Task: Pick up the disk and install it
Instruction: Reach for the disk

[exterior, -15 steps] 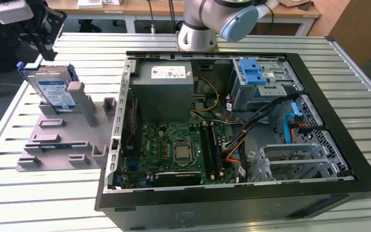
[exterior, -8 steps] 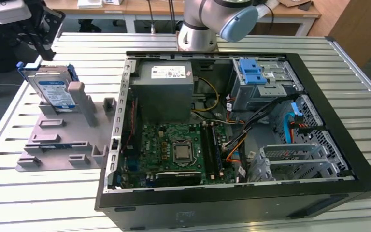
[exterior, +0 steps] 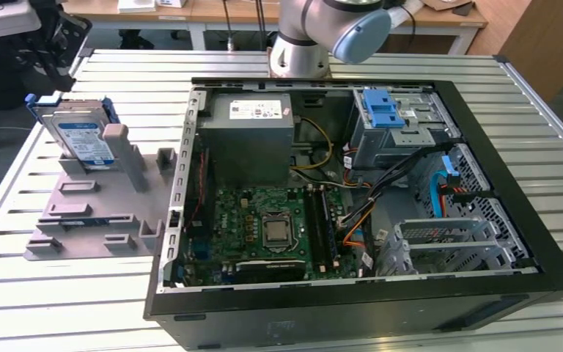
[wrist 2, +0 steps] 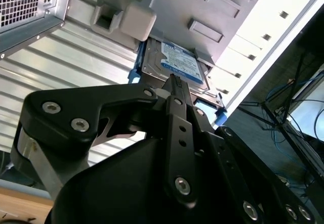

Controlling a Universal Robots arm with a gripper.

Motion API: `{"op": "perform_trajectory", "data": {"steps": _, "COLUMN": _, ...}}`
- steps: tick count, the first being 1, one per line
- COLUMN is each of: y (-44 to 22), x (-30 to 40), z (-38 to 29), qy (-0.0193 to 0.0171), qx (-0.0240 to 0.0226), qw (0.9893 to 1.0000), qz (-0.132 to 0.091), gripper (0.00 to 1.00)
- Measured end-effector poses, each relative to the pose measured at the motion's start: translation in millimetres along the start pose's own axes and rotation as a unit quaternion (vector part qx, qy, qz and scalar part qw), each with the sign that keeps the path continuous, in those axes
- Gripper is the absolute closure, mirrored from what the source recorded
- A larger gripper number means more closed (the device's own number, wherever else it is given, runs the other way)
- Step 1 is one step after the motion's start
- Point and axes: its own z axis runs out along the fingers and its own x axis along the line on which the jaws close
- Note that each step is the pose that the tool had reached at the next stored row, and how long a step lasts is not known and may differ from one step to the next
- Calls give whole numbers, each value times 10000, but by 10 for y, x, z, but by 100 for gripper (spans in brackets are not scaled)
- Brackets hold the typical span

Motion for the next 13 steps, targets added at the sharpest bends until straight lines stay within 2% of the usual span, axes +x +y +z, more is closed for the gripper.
{"op": "perform_trajectory", "data": {"steps": 6, "y": 79, "x": 192, "z": 16, "qy": -1, "qx": 5, "qw": 10000, "qz": 0, "gripper": 89}}
{"op": "perform_trajectory", "data": {"steps": 10, "y": 90, "x": 328, "z": 26, "qy": -5, "qx": 6, "qw": 10000, "qz": 1, "gripper": 89}}
{"op": "perform_trajectory", "data": {"steps": 13, "y": 93, "x": 373, "z": 29, "qy": -6, "qx": 6, "qw": 10000, "qz": 1, "gripper": 89}}
